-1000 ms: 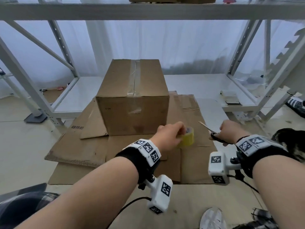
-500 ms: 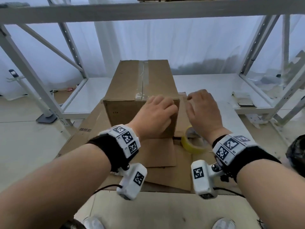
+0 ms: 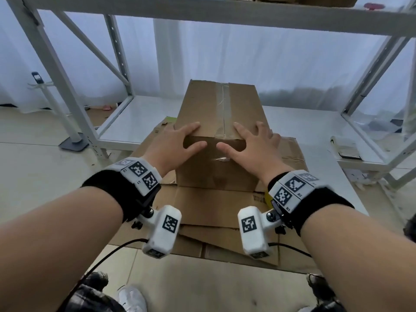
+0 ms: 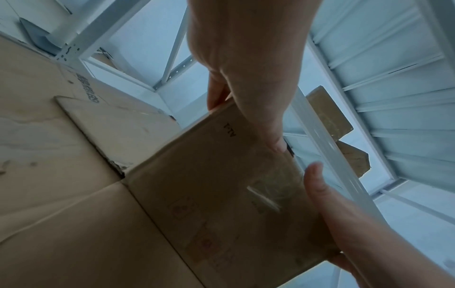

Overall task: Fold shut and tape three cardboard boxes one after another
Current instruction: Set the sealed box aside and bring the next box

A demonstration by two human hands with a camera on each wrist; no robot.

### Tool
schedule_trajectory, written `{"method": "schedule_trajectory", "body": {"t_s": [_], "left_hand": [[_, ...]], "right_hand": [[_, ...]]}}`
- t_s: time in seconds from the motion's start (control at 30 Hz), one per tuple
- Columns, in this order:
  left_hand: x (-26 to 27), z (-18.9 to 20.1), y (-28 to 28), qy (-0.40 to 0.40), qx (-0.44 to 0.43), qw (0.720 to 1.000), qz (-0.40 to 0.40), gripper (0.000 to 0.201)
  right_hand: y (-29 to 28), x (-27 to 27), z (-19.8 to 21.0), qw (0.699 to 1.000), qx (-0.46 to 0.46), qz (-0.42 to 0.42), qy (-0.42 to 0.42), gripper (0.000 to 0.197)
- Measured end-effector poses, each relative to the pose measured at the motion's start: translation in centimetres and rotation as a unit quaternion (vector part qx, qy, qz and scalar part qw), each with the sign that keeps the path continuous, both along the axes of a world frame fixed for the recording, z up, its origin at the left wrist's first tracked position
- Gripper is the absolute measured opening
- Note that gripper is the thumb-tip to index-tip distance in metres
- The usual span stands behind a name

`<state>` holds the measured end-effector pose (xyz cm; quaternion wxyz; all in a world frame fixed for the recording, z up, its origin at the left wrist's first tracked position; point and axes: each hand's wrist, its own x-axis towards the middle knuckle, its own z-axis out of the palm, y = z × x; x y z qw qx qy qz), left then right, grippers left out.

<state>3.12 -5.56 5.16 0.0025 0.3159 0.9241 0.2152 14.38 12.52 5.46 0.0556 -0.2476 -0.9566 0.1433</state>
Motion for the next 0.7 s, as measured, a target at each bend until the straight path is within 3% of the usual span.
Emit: {"method": "schedule_trajectory", "body": {"t_s": [0.27, 0.47, 0.57, 0.7], "left_hand": [[-0.5, -0.4, -0.2, 0.02, 0.027, 0.999, 0.005, 0.054], [-0.1, -0.3, 0.0, 0.002, 0.042, 0.999, 0.004, 0.054], [0.0, -0.3, 0.2, -0.001, 0.04, 0.999, 0.006, 0.054], [-0.2, -0.3, 0.1, 0.003, 0.035, 0.999, 0.007, 0.053]], "right_hand": [[-2.3, -1.3, -1.8, 0.992, 0.097, -0.045, 0.067, 0.084], [-1.2, 0.3, -3.9, 0.977, 0.211, 0.013, 0.04, 0.1], [-1.8, -0.6, -1.8, 0.974, 0.22, 0.02, 0.053, 0.095], [-2.5, -2.7, -0.9, 0.959, 0.242, 0.129, 0.066, 0.085]]}}
